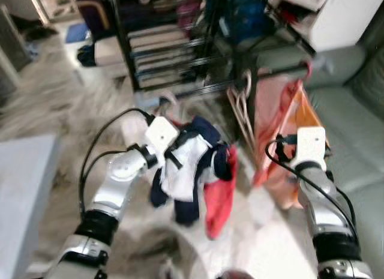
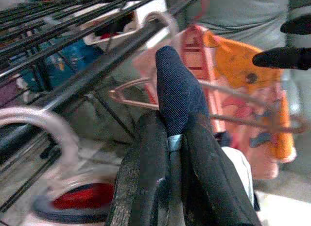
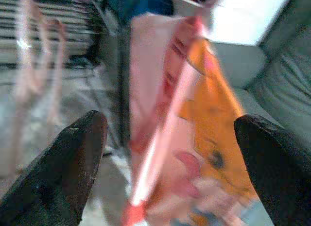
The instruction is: Hang hanger
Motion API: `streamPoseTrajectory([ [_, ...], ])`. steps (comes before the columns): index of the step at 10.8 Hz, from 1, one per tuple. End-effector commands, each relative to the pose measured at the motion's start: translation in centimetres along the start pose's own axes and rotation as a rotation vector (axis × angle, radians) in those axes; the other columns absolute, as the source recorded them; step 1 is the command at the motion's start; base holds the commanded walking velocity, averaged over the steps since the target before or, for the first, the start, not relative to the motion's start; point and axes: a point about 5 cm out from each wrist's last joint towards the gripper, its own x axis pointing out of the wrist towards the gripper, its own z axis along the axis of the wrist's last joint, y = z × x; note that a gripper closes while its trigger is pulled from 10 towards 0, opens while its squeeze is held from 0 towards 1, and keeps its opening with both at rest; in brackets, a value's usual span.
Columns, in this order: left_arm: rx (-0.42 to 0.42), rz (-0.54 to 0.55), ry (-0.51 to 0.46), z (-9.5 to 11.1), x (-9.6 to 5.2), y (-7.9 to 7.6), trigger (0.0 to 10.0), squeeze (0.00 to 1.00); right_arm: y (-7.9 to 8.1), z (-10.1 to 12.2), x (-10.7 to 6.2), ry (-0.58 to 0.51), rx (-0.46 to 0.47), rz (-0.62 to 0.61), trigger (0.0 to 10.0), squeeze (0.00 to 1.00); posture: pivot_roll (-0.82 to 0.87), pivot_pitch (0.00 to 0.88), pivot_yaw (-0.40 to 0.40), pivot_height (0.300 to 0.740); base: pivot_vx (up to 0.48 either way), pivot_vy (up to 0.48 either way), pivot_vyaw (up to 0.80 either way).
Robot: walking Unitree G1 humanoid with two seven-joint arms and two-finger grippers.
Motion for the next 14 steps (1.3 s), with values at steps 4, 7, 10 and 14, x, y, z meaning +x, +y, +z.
streamPoseTrajectory([
  [4,0.014,0.024,-0.019,0.5,-0.1,0.4,10.0,0.0,1.4,0.2,0.3,-0.002,-0.01,0.163,10.0,0.0,-0.1,0.05,0.045,0.74,0.0,0.0,0.0],
  [7,0.009,0.032,-0.014,0.5,-0.2,0.6,10.0,0.0,2.7,-0.3,1.0,0.073,-0.03,0.357,10.0,0.0,-0.1,0.052,0.045,0.74,0.0,0.0,0.0],
  [10,0.009,0.028,0.001,0.3,-0.4,0.4,10.0,0.0,1.5,-0.2,3.4,0.152,-0.106,0.367,10.0,0.0,-0.08,0.056,0.039,0.74,0.0,0.0,0.0],
  [14,0.002,0.032,0.023,0.0,-0.8,0.3,10.0,0.0,0.3,0.7,5.1,0.202,-0.211,0.411,0.0,0.0,-0.05,0.064,0.042,0.74,0.0,0.0,0.0],
])
